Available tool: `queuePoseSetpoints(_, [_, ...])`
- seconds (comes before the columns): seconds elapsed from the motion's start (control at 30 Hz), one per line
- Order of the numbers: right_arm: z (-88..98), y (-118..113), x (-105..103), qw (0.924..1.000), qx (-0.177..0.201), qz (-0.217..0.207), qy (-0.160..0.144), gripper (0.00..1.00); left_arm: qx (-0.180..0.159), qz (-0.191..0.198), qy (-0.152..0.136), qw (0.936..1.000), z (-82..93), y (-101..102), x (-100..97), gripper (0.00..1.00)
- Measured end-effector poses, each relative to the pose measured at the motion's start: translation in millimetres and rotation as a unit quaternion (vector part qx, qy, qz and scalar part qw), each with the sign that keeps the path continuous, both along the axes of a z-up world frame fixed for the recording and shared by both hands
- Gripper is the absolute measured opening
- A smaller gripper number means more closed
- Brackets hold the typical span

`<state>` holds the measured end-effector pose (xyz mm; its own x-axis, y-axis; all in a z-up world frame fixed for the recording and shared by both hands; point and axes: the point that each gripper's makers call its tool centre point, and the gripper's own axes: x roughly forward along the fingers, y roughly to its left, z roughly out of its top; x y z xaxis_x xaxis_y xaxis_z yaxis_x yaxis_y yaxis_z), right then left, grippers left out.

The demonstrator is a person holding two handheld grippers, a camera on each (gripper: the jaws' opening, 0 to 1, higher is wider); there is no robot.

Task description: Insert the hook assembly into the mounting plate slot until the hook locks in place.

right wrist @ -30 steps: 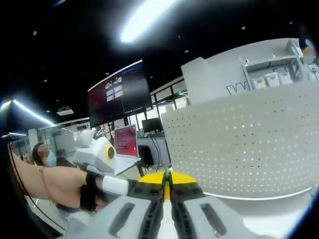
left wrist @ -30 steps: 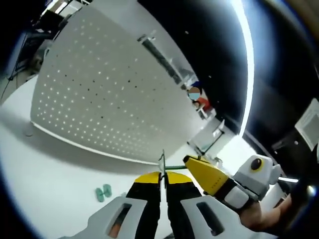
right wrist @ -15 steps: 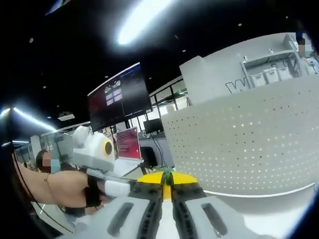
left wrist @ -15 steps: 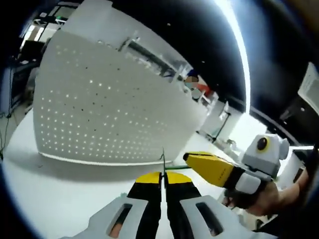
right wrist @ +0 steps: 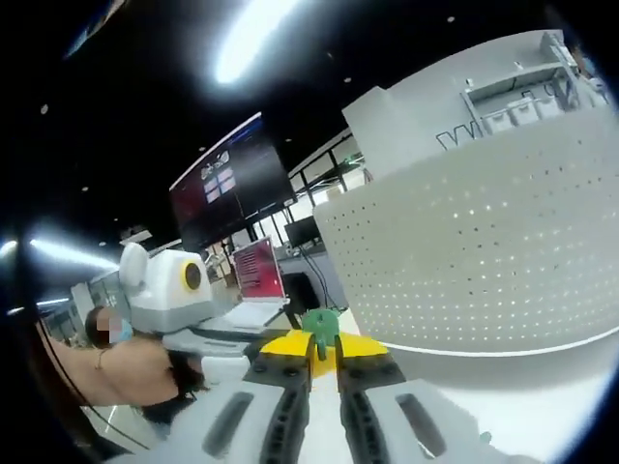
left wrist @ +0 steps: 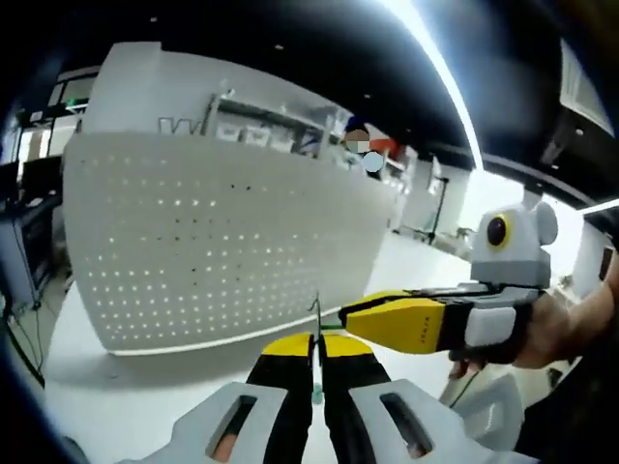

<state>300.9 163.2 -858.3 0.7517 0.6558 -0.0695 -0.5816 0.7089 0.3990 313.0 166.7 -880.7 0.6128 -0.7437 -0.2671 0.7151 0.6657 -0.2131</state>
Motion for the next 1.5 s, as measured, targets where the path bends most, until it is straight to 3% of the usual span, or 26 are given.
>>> queuePoseSetpoints(0.3, [3.1, 0.0, -0.7, 0.9996, 0.026, 0.000, 0.009, 0.04, 0.000, -0.001, -0.022, 0.9998, 4.2, -1.8, 0.7, 0.01])
queuePoseSetpoints(0.6, [3.5, 3.1, -2.1, 0.9973, 0.063, 0.012, 0.035, 0.03, 0.030, -0.012, -0.058, 0.9978, 7.1, -3.0, -1.1, 0.01])
queuePoseSetpoints(0.77, [0.7, 5.2, -0.5, 0.9961, 0.072, 0.008, 0.050, 0.02, 0.043, -0.005, -0.063, 0.9970, 5.6, 0.1, 0.8, 0.01])
queuePoseSetpoints(0.93, [-6.0, 8.9, -0.2, 0.9974, 0.051, 0.004, 0.052, 0.00, 0.050, -0.002, -0.049, 0.9975, -1.5, 3.3, 1.0, 0.02])
queuePoseSetpoints(1.0, [-10.3, 10.3, 0.5, 0.9971, 0.047, 0.006, 0.060, 0.00, 0.034, 0.005, -0.022, 0.9992, -6.4, 5.8, 0.5, 0.02])
queuePoseSetpoints(1.37, [-22.5, 10.1, -0.7, 0.9960, 0.046, 0.011, 0.075, 0.00, 0.033, 0.002, 0.000, 0.9995, -18.4, 8.1, -2.0, 0.05])
queuePoseSetpoints(1.5, [-25.9, 4.1, 0.3, 0.9947, 0.056, 0.005, 0.086, 0.00, 0.035, 0.002, -0.003, 0.9994, -18.2, 8.8, -1.6, 0.12])
